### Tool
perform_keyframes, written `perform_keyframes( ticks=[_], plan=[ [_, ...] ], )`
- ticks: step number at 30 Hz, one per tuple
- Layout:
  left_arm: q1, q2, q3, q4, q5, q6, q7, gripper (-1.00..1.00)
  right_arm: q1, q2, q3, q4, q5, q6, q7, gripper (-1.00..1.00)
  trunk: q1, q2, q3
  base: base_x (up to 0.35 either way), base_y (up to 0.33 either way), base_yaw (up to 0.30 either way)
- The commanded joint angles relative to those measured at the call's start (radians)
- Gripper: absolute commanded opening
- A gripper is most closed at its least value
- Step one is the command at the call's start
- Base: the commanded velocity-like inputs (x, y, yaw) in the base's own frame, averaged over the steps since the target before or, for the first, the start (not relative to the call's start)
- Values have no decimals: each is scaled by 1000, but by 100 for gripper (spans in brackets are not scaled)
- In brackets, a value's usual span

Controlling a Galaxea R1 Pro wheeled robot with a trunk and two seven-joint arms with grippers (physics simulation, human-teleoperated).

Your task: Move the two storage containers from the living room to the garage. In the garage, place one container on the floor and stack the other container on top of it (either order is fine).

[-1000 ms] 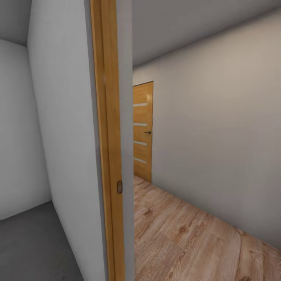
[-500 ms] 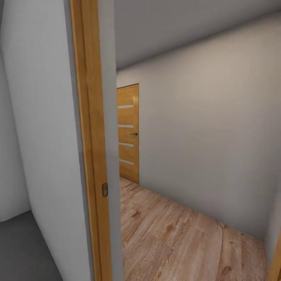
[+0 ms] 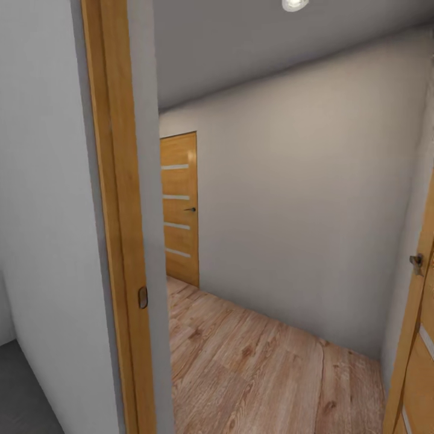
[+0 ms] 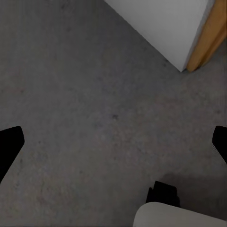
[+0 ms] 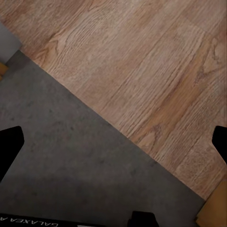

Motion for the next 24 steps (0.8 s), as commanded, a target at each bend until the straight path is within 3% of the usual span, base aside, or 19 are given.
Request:
perform_keyframes(
  ticks=[1,24],
  plan=[
    [-2,0,-3,4,10,-9,-1,100,-2,0,-1,4,7,-6,0,100,0,-1,-1,0,0,-28],
    [10,3,-3,9,11,-8,-1,100,42,1,-1,6,7,4,0,100,0,-1,-1,0,0,-2]
  ],
)
